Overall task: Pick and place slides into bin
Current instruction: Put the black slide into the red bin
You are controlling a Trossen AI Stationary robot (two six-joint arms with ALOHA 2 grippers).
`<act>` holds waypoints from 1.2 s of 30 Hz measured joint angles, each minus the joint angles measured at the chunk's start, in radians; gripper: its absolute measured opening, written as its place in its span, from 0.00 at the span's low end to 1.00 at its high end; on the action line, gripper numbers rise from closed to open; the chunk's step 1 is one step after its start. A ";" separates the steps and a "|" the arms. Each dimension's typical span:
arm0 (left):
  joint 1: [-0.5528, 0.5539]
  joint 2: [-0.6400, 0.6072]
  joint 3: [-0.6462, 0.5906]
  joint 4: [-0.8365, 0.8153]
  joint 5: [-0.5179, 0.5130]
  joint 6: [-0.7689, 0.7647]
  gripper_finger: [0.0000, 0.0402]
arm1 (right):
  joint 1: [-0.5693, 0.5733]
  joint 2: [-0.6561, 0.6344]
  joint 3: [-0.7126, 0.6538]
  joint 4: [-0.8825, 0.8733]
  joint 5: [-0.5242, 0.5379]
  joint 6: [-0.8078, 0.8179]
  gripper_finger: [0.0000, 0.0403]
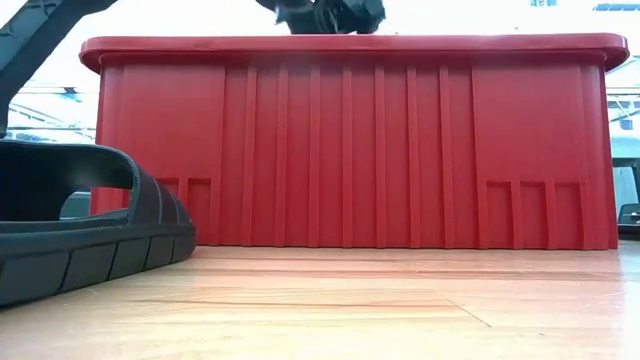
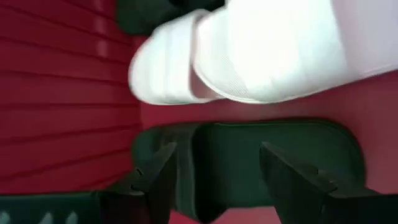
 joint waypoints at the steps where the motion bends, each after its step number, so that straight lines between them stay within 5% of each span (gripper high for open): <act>1: -0.006 -0.014 0.000 -0.002 -0.006 -0.014 0.54 | -0.003 0.000 0.000 0.009 0.000 -0.005 0.51; 21: -0.210 -0.387 0.000 -0.182 -0.122 -0.351 0.50 | -0.218 0.022 0.000 0.153 0.006 -0.037 0.51; 36: -0.440 -0.535 0.001 -0.398 -0.075 -0.580 0.50 | -0.314 0.260 0.000 0.285 0.051 0.389 0.51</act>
